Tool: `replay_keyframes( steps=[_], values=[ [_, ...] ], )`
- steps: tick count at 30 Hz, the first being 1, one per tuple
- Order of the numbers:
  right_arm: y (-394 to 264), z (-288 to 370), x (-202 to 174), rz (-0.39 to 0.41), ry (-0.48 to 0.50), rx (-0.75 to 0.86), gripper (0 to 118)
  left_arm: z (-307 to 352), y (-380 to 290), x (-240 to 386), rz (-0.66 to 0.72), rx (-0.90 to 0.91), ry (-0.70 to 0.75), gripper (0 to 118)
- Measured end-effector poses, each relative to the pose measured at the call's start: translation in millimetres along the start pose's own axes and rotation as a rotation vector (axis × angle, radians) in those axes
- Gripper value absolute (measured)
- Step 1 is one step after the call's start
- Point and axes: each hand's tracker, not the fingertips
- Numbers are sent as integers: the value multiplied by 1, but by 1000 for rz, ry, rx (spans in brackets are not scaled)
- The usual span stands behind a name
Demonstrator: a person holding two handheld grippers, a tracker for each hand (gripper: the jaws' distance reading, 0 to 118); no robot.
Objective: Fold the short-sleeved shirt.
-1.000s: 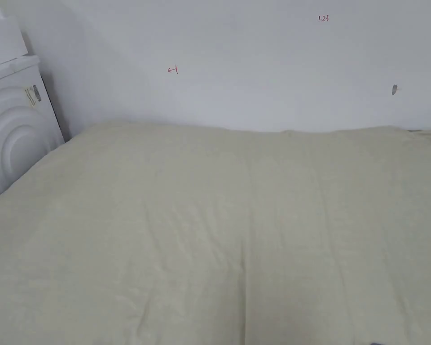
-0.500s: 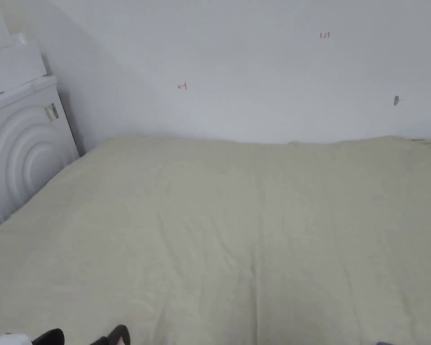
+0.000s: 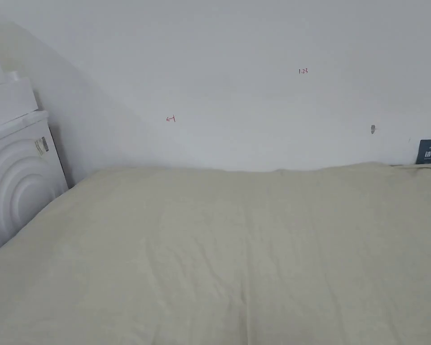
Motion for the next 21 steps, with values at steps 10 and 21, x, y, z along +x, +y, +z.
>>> replay_keyframes(
  steps=[10,21],
  values=[
    [-6,-1,7,-33,-7,-33,1,-5,-36,-59,245,-106,-34,0],
    [-14,-8,12,-88,38,-98,1,-76,-134,-158,762,-418,-70,73]
  ],
)
